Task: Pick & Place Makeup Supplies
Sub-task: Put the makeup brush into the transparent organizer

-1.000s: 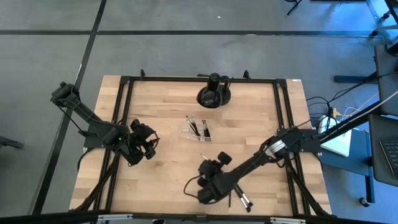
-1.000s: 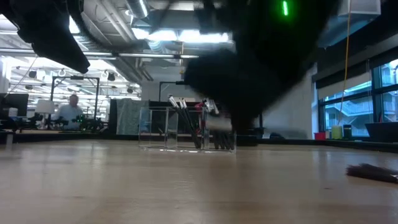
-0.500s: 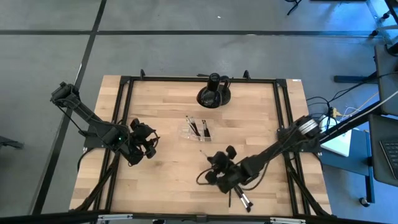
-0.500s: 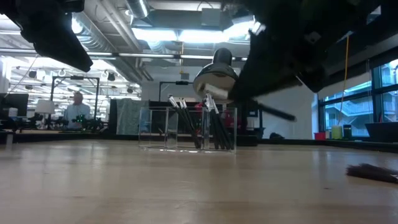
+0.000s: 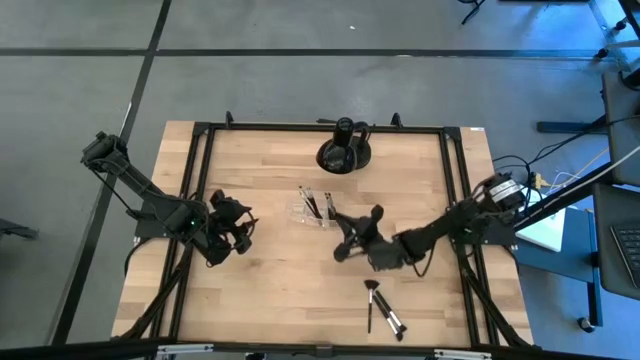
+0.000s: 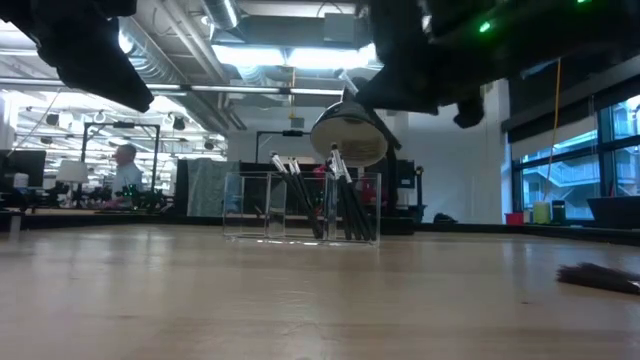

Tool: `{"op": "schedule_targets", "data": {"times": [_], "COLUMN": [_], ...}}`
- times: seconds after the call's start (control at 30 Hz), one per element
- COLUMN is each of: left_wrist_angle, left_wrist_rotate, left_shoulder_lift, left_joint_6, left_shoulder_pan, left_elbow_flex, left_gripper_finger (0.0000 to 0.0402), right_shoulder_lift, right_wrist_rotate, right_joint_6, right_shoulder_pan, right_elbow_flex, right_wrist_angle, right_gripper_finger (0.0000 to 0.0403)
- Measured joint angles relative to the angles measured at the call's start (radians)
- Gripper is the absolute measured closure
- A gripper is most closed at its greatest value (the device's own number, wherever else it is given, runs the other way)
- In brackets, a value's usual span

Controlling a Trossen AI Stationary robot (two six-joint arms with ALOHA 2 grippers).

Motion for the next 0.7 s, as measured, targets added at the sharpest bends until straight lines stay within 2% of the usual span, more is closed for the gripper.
{"op": "schedule_targets", "data": {"times": [0.1,0.33,0.7], "left_wrist_angle": [0.007,0.007,0.007], "left_wrist_rotate": [0.000,0.008,0.014], "left_shoulder_lift": [0.000,0.000,0.000], "left_joint_6": [0.005,0.015,0.023], "left_shoulder_pan": [0.008,0.020,0.020], "left_elbow_flex": [0.000,0.000,0.000], "left_gripper_finger": [0.0222,0.0222,0.0222], "right_shoulder_lift": [0.000,0.000,0.012], "right_wrist_rotate": [-0.045,-0.161,-0.203], "right_joint_6": [-0.052,-0.124,-0.190], "right_shoulder_pan": [-0.062,-0.170,-0.196], "right_elbow_flex": [-0.025,-0.024,-0.024], "right_wrist_angle": [0.082,0.133,0.146], "right_gripper_finger": [0.0367,0.0367,0.0367]}}
